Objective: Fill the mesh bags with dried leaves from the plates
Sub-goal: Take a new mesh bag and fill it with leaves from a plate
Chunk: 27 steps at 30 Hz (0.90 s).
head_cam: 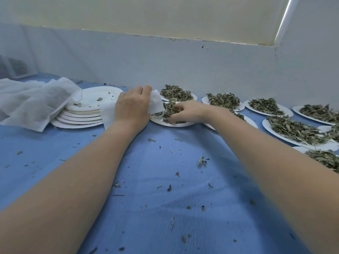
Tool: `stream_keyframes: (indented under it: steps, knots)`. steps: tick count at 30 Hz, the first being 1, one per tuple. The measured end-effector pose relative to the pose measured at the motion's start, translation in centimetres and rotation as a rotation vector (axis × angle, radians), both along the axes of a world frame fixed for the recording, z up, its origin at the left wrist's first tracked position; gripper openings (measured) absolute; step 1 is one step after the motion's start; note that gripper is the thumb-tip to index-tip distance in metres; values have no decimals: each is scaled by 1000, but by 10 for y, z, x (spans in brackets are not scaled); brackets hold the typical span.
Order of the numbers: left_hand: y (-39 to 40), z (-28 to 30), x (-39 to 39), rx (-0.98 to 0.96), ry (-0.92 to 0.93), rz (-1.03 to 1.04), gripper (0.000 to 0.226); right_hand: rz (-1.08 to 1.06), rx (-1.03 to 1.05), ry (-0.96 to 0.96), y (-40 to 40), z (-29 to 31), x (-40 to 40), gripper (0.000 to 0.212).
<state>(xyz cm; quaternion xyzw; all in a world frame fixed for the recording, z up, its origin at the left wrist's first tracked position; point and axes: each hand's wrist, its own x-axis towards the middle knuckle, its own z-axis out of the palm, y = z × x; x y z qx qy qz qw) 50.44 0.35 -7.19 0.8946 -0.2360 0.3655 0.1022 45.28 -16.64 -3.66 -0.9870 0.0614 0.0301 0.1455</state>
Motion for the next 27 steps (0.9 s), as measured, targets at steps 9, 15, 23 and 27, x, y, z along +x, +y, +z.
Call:
stream_keyframes:
  steps: [9,15,23,27]
  knots:
    - [0,-1,-1,-3,22,-7,48,80,80,-270,-12,-8,-5,32]
    - [0,0,-2,39,16,-21,46,84,30,-318,-5,-9,-3,13]
    - [-1,0,-3,64,-4,-38,46,124,174,-514,-18,15,-11,12]
    - [-3,0,-3,46,-9,-54,46,239,210,-537,-5,15,-13,14]
